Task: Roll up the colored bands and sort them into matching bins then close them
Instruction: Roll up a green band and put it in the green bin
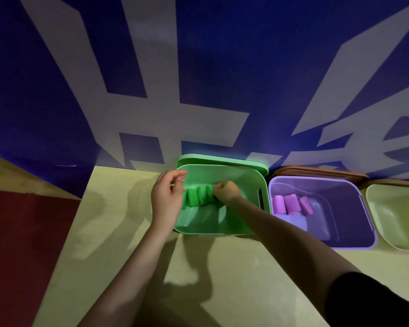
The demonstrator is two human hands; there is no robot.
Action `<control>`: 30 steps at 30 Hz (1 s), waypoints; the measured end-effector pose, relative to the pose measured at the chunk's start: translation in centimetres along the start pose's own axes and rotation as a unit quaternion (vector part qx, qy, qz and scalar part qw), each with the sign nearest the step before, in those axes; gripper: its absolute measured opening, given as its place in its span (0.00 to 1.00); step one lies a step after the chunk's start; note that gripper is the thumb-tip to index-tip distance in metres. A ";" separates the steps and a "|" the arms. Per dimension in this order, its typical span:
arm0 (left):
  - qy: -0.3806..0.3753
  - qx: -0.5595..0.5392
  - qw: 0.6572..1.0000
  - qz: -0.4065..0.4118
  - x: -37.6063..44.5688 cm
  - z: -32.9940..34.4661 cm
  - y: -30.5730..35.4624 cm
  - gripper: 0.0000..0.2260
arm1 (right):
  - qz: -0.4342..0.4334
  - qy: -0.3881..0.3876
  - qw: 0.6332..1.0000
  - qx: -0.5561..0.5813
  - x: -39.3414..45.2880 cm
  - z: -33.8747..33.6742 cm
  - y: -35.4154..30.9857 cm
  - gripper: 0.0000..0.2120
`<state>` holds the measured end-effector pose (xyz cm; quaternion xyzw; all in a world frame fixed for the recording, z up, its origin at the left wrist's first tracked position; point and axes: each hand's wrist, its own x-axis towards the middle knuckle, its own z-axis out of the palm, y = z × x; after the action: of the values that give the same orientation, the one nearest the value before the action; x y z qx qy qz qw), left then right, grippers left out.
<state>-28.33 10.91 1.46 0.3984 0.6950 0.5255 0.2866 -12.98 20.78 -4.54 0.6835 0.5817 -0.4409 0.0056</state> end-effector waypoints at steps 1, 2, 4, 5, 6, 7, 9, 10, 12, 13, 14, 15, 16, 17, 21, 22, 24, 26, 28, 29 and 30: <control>0.000 0.000 1.000 0.003 0.0 0.1 -0.1 0.10 | -0.005 0.004 1.000 0.001 0.0 0.1 0.2 0.17; 0.000 -0.001 1.000 0.004 0.1 0.1 -0.2 0.10 | -0.010 0.007 1.000 0.000 -0.1 0.1 0.3 0.16; 0.001 -0.005 1.000 0.002 0.1 0.1 -0.2 0.10 | -0.019 0.007 1.000 -0.011 -0.3 0.2 0.5 0.16; 0.001 -0.007 1.000 0.002 0.1 0.1 -0.2 0.10 | -0.021 0.004 1.000 -0.013 -0.3 0.2 0.6 0.16; 0.001 -0.009 1.000 0.001 0.1 0.1 -0.1 0.10 | -0.020 -0.002 1.000 -0.012 -0.3 0.2 0.6 0.16; 0.000 -0.011 1.000 0.001 0.1 0.0 -0.1 0.10 | -0.019 -0.006 1.000 -0.008 -0.3 0.1 0.7 0.16; -0.005 -0.014 1.000 -0.001 0.0 0.0 0.0 0.11 | -0.016 -0.010 1.000 0.004 -0.3 0.0 0.6 0.16; -0.007 -0.016 1.000 0.000 -0.1 0.0 0.0 0.11 | -0.015 -0.011 1.000 0.007 -0.3 -0.1 0.6 0.15; -0.010 -0.019 1.000 0.001 -0.1 -0.1 0.1 0.11 | -0.013 -0.012 1.000 0.013 -0.4 -0.3 0.6 0.15; -0.010 -0.018 1.000 0.002 -0.1 -0.1 0.1 0.11 | -0.013 -0.010 1.000 0.016 -0.5 -0.4 0.6 0.16; -0.011 -0.018 1.000 0.003 -0.1 -0.1 0.1 0.10 | -0.013 -0.009 1.000 0.019 -0.6 -0.5 0.6 0.17; -0.011 -0.018 1.000 0.003 -0.1 -0.1 0.1 0.10 | -0.012 -0.009 1.000 0.022 -0.6 -0.5 0.7 0.17; -0.011 -0.019 1.000 0.004 -0.1 0.0 0.1 0.10 | -0.011 -0.011 1.000 0.025 -0.6 -0.6 0.7 0.17; -0.010 -0.020 1.000 0.005 -0.1 0.0 0.1 0.10 | -0.009 -0.013 0.999 0.028 -0.6 -0.6 0.7 0.17; -0.007 -0.016 1.000 0.012 -0.2 0.0 0.1 0.10 | -0.003 -0.016 0.999 0.035 -0.6 -0.6 0.8 0.16; -0.006 -0.015 1.000 0.012 -0.2 0.0 0.1 0.11 | -0.004 -0.012 0.999 0.030 -0.7 -0.7 0.9 0.16; -0.005 -0.013 1.000 0.011 -0.2 -0.1 0.2 0.11 | -0.017 0.007 1.000 0.013 -1.2 -1.1 0.7 0.18; -0.005 -0.017 1.000 0.009 -0.2 -0.1 0.3 0.11 | -0.063 0.030 0.998 0.001 -2.4 -1.9 0.2 0.16; 0.001 -0.026 1.000 0.015 -0.4 -0.2 0.6 0.11 | -0.143 0.073 0.987 -0.018 -4.4 -3.3 -0.4 0.11; 0.013 -0.020 0.999 0.029 -0.6 -0.3 0.8 0.12 | -0.192 0.116 0.974 -0.030 -5.4 -4.2 -0.5 0.08; 0.031 -0.001 0.998 0.048 -0.8 -0.5 0.9 0.12 | -0.241 0.173 0.954 -0.036 -6.4 -5.1 -0.4 0.07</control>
<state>-28.09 10.07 2.46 0.4149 0.6829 0.5514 0.2398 -9.86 18.53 2.71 0.5879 0.7369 -0.2829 -0.1772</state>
